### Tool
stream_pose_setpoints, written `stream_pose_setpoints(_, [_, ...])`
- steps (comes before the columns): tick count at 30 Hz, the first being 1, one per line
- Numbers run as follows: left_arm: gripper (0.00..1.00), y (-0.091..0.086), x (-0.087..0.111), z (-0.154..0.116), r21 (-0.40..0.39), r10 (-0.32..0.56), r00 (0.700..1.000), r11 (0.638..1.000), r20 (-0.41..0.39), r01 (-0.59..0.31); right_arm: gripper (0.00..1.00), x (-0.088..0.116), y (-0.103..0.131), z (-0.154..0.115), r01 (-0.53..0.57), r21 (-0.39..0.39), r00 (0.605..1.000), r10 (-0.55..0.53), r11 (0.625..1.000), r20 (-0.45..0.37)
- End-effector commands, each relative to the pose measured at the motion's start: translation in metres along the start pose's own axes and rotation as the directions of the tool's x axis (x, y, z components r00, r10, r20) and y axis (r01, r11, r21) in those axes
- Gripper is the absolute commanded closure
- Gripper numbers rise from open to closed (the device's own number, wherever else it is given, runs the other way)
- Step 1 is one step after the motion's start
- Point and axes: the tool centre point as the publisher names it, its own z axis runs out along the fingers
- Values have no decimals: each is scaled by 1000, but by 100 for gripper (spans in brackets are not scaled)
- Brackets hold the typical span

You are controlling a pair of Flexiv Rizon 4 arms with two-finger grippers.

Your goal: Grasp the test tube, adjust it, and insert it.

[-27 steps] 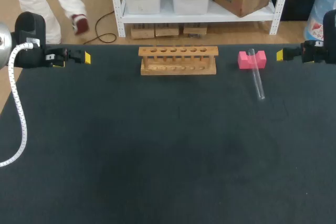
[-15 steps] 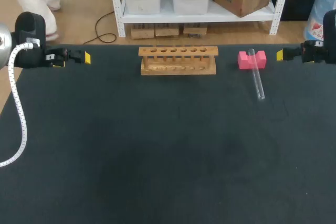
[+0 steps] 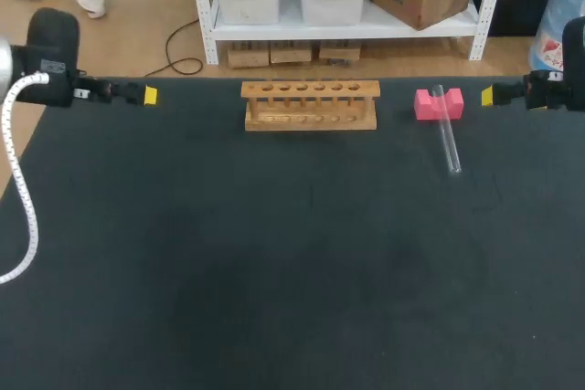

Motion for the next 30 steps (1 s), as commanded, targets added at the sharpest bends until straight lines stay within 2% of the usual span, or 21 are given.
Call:
stream_pose_setpoints(1, [0, 8, 5, -4, 269, 116, 984, 951, 137, -150, 0, 0, 1, -1, 0, 5, 1000, 0, 1000, -1])
stream_pose_setpoints(3, [0, 9, 3, -4, 282, 169, 969, 935, 180, -216, 0, 0, 1, -1, 0, 5, 1000, 0, 1000, -1])
stream_pose_setpoints(5, [0, 11, 1, -2, 333, 198, 957, 906, 214, -262, 0, 0, 1, -1, 0, 5, 1000, 0, 1000, -1])
stream_pose_setpoints(9, [0, 12, 0, 4, 382, 268, 924, 852, 272, -359, 0, 0, 1, -1, 0, 5, 1000, 0, 1000, -1])
stream_pose_setpoints(11, [0, 12, 0, 7, 417, 283, 910, 820, 302, -393, 0, 0, 1, -1, 0, 5, 1000, 0, 1000, -1])
stream_pose_setpoints(14, [0, 11, 1, 14, 426, 311, 891, 793, 332, -436, 0, 0, 1, -1, 0, 5, 1000, 0, 1000, -1])
stream_pose_setpoints(20, [0, 11, -2, 31, 441, 319, 874, 767, 367, -465, 0, 0, 1, -1, 0, 5, 1000, 0, 1000, -1])
stream_pose_setpoints(30, [0, 5, -8, 56, 410, 334, 864, 776, 376, -479, 0, 0, 1, -1, 0, 5, 1000, 0, 1000, -1])
